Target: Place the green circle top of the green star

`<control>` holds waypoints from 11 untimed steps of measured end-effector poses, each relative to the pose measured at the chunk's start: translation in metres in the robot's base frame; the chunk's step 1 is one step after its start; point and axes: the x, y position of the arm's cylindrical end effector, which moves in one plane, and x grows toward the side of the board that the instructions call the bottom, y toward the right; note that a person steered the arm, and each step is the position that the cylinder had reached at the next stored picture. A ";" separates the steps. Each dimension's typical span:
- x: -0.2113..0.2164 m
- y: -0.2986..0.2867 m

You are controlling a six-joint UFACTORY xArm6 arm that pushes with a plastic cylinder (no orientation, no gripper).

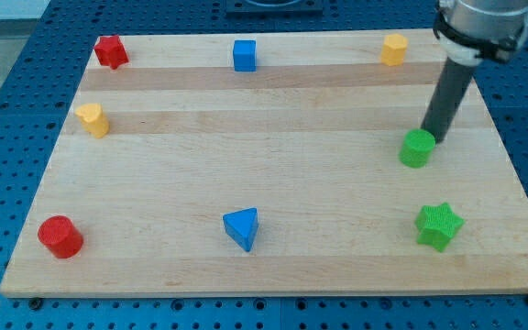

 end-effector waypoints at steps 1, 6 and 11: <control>-0.023 0.001; -0.015 -0.018; 0.042 -0.021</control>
